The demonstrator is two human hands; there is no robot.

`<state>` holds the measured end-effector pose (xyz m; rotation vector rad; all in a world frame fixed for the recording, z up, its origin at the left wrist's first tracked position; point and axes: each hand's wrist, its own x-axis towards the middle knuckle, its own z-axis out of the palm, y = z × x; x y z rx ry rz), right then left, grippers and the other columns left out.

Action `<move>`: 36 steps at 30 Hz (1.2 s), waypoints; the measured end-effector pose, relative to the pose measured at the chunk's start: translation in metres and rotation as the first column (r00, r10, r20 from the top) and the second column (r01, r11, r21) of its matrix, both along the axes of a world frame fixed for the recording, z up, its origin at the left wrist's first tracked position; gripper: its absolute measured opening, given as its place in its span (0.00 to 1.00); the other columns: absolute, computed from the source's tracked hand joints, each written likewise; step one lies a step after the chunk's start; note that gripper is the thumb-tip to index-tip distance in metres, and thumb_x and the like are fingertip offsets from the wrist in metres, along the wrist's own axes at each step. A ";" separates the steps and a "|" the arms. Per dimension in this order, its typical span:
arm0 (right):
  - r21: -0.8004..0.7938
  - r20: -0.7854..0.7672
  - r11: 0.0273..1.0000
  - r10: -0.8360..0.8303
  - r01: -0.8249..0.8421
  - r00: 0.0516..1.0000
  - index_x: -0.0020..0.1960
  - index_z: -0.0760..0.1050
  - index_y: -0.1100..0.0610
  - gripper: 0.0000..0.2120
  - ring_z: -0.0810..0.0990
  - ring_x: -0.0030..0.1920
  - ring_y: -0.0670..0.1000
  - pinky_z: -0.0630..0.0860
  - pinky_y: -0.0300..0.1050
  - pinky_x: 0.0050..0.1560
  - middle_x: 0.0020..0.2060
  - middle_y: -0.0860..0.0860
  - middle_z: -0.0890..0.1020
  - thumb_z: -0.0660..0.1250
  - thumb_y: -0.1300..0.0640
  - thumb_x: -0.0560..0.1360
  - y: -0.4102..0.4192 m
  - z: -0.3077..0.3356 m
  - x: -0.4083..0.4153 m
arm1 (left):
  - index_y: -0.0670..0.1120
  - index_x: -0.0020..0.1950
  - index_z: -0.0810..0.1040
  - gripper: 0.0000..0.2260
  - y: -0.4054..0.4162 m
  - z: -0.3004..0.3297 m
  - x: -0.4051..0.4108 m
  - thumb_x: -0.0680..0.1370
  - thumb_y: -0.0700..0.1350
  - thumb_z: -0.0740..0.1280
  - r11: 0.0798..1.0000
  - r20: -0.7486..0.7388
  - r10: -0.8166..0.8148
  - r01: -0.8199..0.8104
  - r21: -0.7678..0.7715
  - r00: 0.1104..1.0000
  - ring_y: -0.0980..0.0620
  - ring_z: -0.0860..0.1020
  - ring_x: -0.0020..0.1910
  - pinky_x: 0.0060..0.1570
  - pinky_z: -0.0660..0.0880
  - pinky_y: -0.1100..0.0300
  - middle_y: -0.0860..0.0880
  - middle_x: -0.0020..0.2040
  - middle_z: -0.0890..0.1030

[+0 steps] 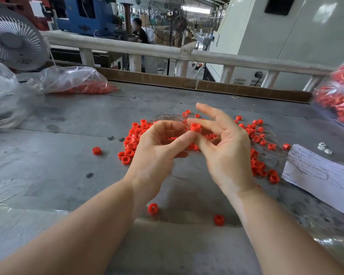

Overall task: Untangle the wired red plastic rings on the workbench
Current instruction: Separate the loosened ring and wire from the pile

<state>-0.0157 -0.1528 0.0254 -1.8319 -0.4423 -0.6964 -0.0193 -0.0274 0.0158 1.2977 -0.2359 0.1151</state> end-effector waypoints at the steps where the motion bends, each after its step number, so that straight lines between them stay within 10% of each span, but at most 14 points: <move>1: -0.013 0.017 1.000 -0.004 0.004 1.000 0.61 0.74 0.51 0.22 0.80 0.44 0.36 0.70 0.26 0.41 0.46 0.44 0.83 0.72 0.65 0.71 0.000 0.000 0.000 | 0.42 0.47 0.78 0.17 0.000 0.000 0.000 0.64 0.50 0.72 1.000 0.003 -0.016 0.016 0.004 1.000 0.55 0.81 0.37 0.36 0.77 0.65 0.48 0.39 0.83; 14: -0.025 0.023 0.999 0.048 -0.048 0.999 0.52 0.79 0.53 0.19 0.80 0.47 0.40 0.72 0.30 0.47 0.44 0.45 0.83 0.69 0.72 0.68 -0.002 0.008 -0.005 | 0.46 0.45 0.81 0.12 0.004 0.003 0.001 0.63 0.41 0.72 0.989 0.034 -0.029 0.033 -0.146 0.999 0.56 0.80 0.35 0.36 0.77 0.66 0.50 0.38 0.83; 29: 0.127 -0.014 0.973 0.199 -0.195 0.980 0.42 0.80 0.49 0.09 0.82 0.43 0.44 0.76 0.37 0.47 0.37 0.44 0.84 0.69 0.62 0.69 -0.002 0.011 -0.006 | 0.50 0.42 0.81 0.11 0.002 0.011 -0.008 0.66 0.36 0.75 0.966 0.325 0.174 -0.225 0.125 0.930 0.56 0.76 0.34 0.35 0.76 0.53 0.54 0.38 0.83; 36: 0.116 -0.008 0.973 0.201 -0.199 0.980 0.42 0.80 0.49 0.09 0.83 0.43 0.44 0.76 0.37 0.47 0.38 0.43 0.84 0.69 0.63 0.70 -0.003 0.011 -0.005 | 0.54 0.40 0.80 0.14 0.002 0.011 -0.010 0.66 0.35 0.76 0.951 0.370 0.190 -0.264 0.162 0.909 0.59 0.75 0.31 0.31 0.74 0.62 0.58 0.36 0.82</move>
